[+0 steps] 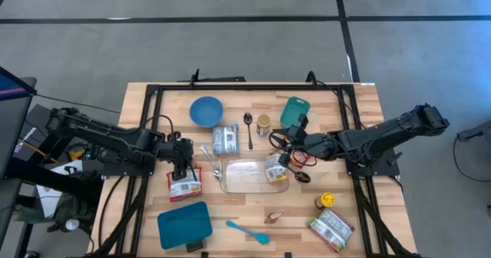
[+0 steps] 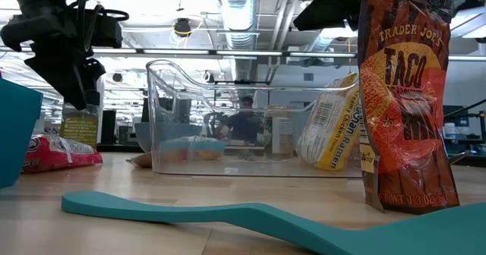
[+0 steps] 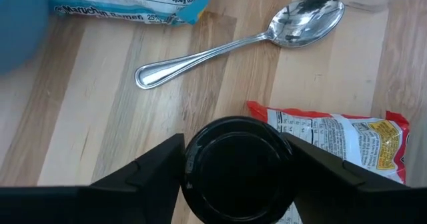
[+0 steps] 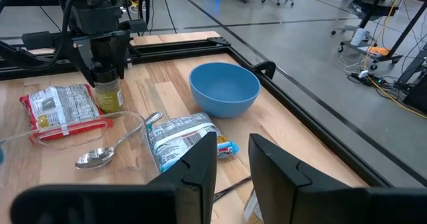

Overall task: Pick & Place Food Item
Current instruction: Put the black spice bottle into the dark blue bin

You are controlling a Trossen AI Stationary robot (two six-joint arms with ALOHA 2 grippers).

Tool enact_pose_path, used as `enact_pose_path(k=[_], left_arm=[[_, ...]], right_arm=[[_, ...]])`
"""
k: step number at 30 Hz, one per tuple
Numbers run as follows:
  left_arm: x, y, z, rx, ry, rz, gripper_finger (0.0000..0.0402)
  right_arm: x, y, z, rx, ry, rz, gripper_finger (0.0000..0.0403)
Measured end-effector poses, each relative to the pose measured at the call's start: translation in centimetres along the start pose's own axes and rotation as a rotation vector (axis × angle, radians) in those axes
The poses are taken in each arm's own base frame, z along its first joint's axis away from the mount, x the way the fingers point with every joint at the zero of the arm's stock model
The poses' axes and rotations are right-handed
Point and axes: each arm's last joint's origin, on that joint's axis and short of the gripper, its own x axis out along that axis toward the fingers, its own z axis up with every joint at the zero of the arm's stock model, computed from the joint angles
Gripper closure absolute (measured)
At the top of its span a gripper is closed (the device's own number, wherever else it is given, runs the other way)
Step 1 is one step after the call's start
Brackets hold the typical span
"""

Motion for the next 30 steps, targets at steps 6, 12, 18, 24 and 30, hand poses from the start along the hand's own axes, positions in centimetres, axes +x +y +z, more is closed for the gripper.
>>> enact_pose_path(k=[6,12,18,24,30], left_arm=[[0.00,0.00,0.01,0.000,-0.001,0.000,0.0194],[-0.01,0.00,0.01,-0.001,-0.001,-0.001,0.0189],[-0.01,0.00,0.01,0.000,0.000,-0.001,0.0180],[-0.01,-0.01,0.02,-0.001,-0.002,-0.001,0.0202],[-0.01,0.00,0.01,-0.003,-0.001,-0.001,0.0177]], right_arm=[[0.01,0.00,-0.01,0.000,0.000,0.000,0.0321],[0.01,0.00,-0.01,0.000,0.000,0.000,0.0321],[0.00,0.01,-0.01,0.000,0.000,0.000,0.0321],[0.01,0.00,0.00,0.000,0.000,0.000,0.0321],[0.01,0.00,-0.01,0.000,0.000,0.000,0.0321]])
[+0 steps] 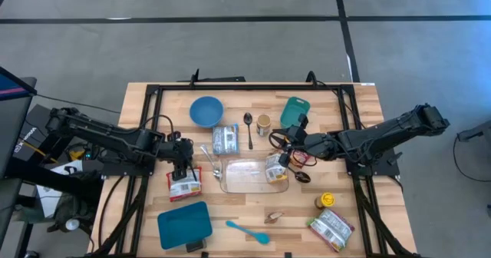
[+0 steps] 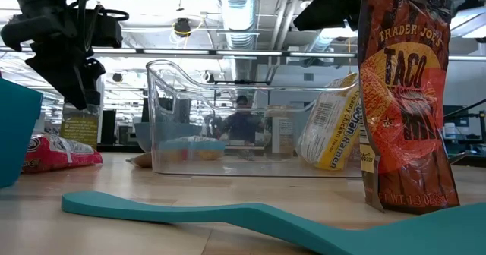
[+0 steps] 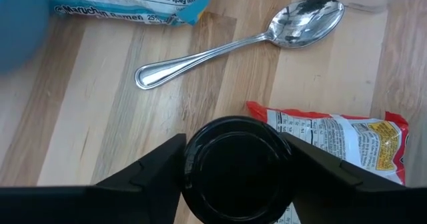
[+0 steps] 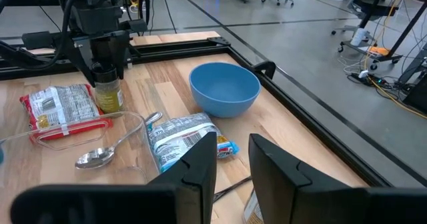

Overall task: Pick & Place Food Item
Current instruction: Put the black spice bottle into the dark blue bin

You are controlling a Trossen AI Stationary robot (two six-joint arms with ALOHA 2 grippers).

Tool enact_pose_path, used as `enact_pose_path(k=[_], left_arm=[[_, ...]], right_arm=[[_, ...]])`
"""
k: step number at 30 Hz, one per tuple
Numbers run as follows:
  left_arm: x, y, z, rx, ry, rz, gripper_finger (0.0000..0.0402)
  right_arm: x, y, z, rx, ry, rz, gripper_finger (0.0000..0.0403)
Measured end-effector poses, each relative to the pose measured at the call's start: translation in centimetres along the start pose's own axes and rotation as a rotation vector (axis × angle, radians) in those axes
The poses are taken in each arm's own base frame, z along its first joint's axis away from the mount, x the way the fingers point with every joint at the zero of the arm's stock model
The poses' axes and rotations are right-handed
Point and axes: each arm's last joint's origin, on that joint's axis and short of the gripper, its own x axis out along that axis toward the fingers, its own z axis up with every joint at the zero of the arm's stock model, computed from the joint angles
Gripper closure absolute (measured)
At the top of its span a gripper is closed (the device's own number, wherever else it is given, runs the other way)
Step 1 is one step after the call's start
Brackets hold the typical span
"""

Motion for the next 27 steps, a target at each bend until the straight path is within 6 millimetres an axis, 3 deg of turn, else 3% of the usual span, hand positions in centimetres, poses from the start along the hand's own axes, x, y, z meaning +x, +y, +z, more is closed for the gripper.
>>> enact_pose_path(k=[7,14,21,27], left_arm=[[0.00,-0.01,0.01,-0.001,-0.001,0.000,0.0202],[0.00,0.05,0.02,-0.009,-0.008,0.019,0.0179],[0.00,0.05,0.02,-0.009,-0.008,0.021,0.0202],[0.00,0.06,0.02,-0.023,-0.009,0.022,0.0182]], right_arm=[[0.00,0.00,0.00,0.000,0.000,0.000,0.0321],[-0.01,0.01,0.00,0.000,0.000,0.000,0.0321],[-0.01,0.00,0.00,0.000,0.000,0.000,0.0321],[-0.01,0.00,0.00,0.008,0.000,0.000,0.0321]])
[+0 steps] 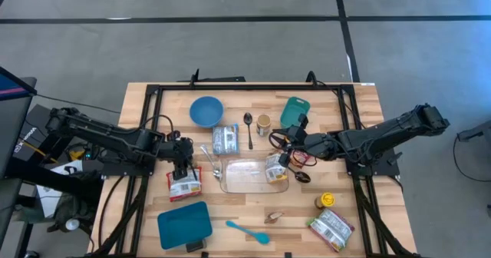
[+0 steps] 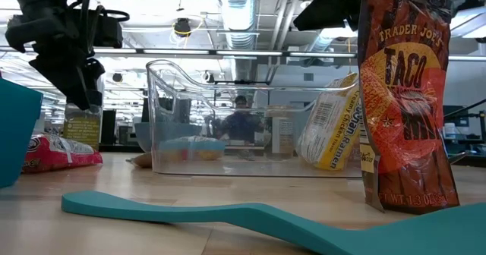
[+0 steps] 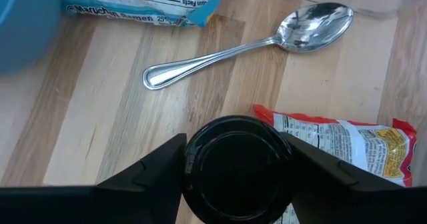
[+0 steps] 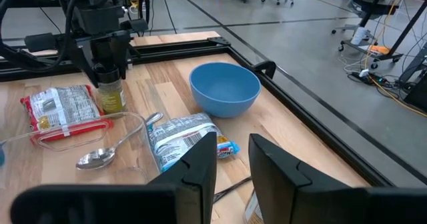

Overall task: Pick & Place Food Item
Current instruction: Put the black spice bottle into the dark blue bin

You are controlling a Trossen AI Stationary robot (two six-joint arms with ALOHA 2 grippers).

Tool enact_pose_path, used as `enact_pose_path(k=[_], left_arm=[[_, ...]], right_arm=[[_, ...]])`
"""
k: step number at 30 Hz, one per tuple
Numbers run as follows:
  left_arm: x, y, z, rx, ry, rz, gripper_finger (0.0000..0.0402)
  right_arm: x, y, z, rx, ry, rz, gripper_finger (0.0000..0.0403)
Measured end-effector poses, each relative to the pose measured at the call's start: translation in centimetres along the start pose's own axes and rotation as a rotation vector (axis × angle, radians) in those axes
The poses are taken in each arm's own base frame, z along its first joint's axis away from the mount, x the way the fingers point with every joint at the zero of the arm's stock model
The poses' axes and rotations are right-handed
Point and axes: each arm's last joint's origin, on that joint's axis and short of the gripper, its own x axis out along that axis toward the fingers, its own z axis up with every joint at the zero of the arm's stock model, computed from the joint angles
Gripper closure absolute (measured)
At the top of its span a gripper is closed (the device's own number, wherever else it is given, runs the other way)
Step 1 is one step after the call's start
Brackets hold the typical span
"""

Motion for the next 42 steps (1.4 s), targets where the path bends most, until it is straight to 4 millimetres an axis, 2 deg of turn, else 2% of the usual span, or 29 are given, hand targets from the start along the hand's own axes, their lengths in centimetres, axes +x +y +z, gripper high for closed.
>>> enact_pose_path(k=[4,9,12,18,24,33,42], left_arm=[[0.00,-0.02,-0.01,-0.031,0.003,-0.006,0.0175],[-0.03,-0.11,0.00,-0.073,0.012,-0.037,0.0202],[-0.03,-0.12,0.00,-0.080,0.013,-0.040,0.0202],[0.00,-0.14,-0.06,-0.110,0.024,-0.049,0.0174],[0.02,-0.13,-0.10,-0.129,0.026,-0.046,0.0201],[0.02,-0.12,-0.09,-0.155,0.024,-0.043,0.0184],[0.02,-0.12,-0.08,-0.154,0.023,-0.042,0.0201]], right_arm=[[0.00,0.00,0.00,0.001,0.000,0.000,0.0321],[0.00,0.00,0.00,0.001,0.000,0.000,0.0321],[0.01,0.00,-0.01,0.002,0.000,0.000,0.0321],[0.00,0.00,0.00,0.002,0.000,0.000,0.0321],[-0.01,0.01,0.00,0.016,0.000,0.000,0.0321],[0.00,0.01,0.00,0.018,0.000,0.000,0.0321],[-0.01,0.01,0.00,0.018,0.000,0.000,0.0321]])
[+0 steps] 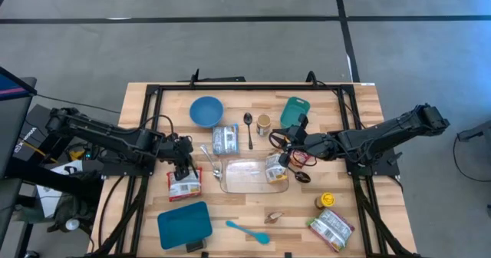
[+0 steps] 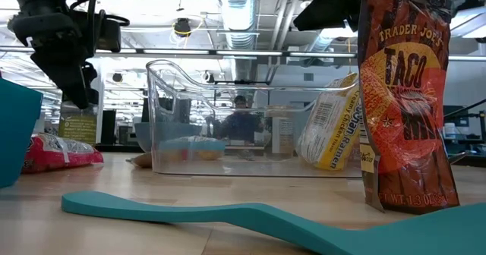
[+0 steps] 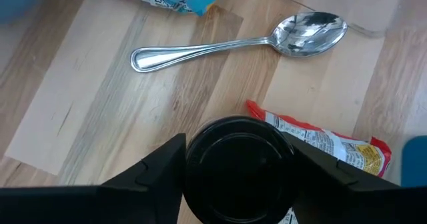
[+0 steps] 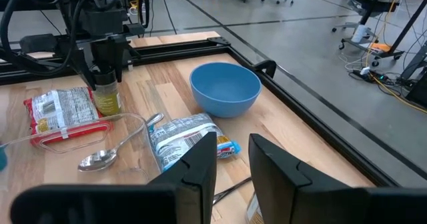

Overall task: Pick & Place Food Item
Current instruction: Put the black spice bottle into the dark blue bin

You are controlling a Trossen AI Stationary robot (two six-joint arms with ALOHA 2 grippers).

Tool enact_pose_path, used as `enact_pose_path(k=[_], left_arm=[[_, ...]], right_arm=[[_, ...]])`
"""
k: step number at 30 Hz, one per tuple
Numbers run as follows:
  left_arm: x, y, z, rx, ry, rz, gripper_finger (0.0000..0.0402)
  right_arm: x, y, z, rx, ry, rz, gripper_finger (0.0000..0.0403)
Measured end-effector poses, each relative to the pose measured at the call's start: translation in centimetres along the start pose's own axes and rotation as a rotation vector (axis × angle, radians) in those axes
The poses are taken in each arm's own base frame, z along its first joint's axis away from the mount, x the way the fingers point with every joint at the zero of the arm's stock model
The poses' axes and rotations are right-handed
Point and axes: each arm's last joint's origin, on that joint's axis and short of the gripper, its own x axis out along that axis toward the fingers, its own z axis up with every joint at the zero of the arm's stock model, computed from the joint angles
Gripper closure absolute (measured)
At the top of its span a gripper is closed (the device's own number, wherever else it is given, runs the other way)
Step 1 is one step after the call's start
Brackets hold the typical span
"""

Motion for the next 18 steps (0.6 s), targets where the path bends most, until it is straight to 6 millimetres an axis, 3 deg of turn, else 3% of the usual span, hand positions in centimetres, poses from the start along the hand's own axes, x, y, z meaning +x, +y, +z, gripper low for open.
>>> enact_pose_path(k=[8,18], left_arm=[[1.1,0.2,-0.7,-0.007,-0.020,-0.002,0.0197],[0.9,0.1,-0.5,-0.017,-0.067,-0.042,0.0197]], right_arm=[[0.0,0.0,0.0,-0.001,0.000,0.000,0.0321],[0.0,0.0,0.0,-0.001,0.001,0.000,0.0321]])
